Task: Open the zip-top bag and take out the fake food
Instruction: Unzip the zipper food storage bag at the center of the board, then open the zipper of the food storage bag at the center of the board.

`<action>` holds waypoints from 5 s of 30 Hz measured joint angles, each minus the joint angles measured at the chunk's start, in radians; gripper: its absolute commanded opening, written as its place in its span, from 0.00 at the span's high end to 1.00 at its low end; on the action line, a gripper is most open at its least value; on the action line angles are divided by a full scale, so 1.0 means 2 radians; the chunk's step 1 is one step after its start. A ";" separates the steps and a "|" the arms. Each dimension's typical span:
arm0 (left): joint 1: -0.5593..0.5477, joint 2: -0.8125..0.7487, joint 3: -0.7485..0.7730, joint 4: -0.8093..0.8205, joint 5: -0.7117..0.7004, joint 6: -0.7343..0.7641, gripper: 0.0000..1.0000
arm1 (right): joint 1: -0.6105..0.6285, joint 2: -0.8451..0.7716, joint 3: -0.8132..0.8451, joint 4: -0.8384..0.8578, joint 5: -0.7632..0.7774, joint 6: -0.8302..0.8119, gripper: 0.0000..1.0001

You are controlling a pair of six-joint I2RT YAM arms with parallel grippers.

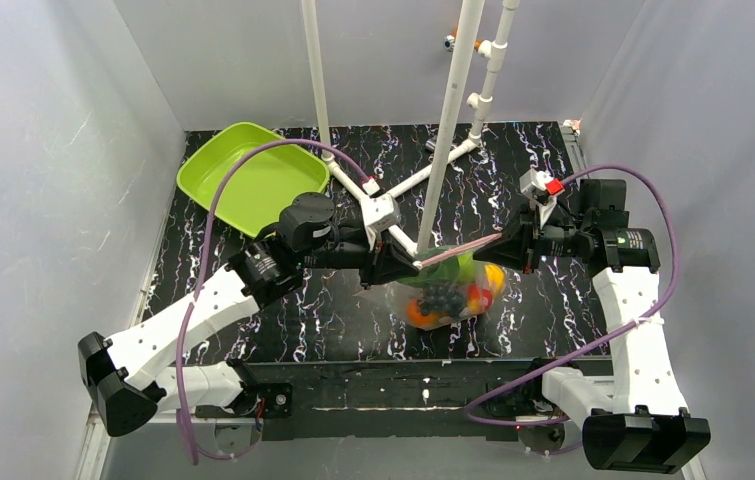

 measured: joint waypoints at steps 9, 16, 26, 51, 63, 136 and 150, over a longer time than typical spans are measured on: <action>0.000 -0.027 -0.014 -0.016 -0.018 0.016 1.00 | -0.010 -0.006 -0.002 0.000 0.000 0.000 0.99; 0.000 -0.048 -0.024 -0.039 -0.039 0.034 1.00 | -0.021 -0.006 -0.002 0.000 0.000 0.000 0.99; 0.001 -0.064 -0.031 -0.064 -0.063 0.062 1.00 | -0.035 -0.009 -0.005 0.000 -0.002 0.001 0.99; 0.013 -0.086 -0.060 -0.130 -0.132 0.120 1.00 | -0.063 -0.010 -0.009 0.004 0.007 0.013 0.99; 0.013 -0.086 -0.074 -0.129 -0.138 0.114 1.00 | -0.066 -0.012 -0.016 0.012 0.012 0.014 0.99; -0.034 0.032 0.010 -0.069 -0.069 -0.035 0.68 | -0.072 -0.062 -0.049 -0.142 0.066 -0.183 0.99; -0.034 0.042 0.008 -0.069 -0.044 -0.034 0.69 | -0.072 -0.062 -0.049 -0.142 0.066 -0.183 0.99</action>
